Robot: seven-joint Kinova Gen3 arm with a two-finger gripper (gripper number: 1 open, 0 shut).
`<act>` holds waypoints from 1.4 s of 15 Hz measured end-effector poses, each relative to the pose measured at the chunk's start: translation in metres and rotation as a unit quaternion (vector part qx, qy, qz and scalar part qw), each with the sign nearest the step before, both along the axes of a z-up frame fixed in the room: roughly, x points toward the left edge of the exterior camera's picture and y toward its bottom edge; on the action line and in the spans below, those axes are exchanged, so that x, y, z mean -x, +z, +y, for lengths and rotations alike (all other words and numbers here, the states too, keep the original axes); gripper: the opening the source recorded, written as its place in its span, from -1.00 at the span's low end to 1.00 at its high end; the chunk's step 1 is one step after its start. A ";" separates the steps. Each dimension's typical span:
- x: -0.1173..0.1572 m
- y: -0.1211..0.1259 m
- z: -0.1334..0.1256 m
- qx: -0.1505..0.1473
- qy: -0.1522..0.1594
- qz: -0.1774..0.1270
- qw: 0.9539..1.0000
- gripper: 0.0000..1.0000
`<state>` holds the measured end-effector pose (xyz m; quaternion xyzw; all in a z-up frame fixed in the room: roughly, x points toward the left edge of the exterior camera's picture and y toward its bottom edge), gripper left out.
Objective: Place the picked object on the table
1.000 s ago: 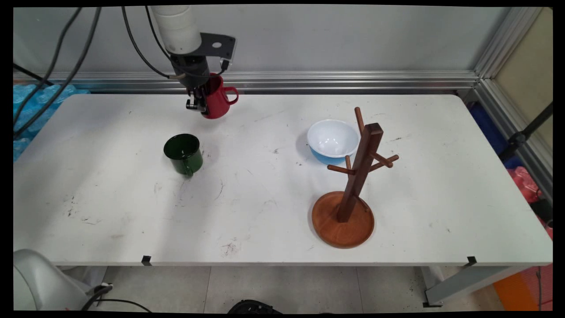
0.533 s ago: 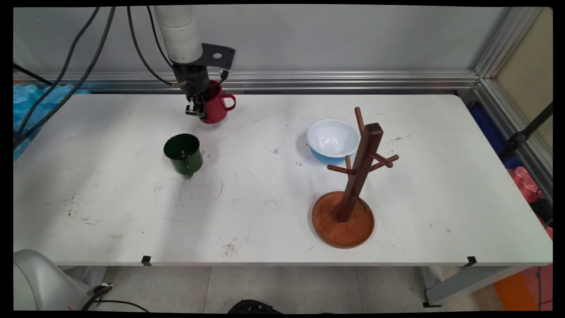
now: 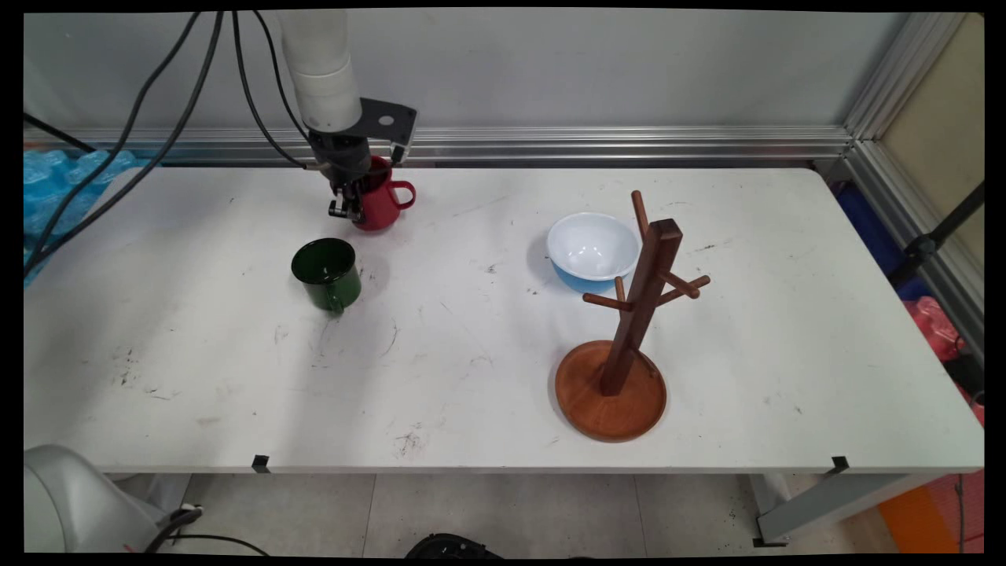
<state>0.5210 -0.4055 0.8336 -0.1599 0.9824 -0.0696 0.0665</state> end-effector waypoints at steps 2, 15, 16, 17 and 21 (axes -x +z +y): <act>0.000 -0.005 0.000 0.000 -0.002 0.000 1.000 -1.00; 0.001 -0.028 0.000 0.005 -0.007 0.007 1.000 1.00; 0.001 -0.029 0.001 0.006 -0.006 0.008 1.000 1.00; 0.002 -0.030 0.001 0.007 -0.007 0.009 1.000 1.00; 0.004 -0.029 0.002 0.012 -0.010 0.012 1.000 1.00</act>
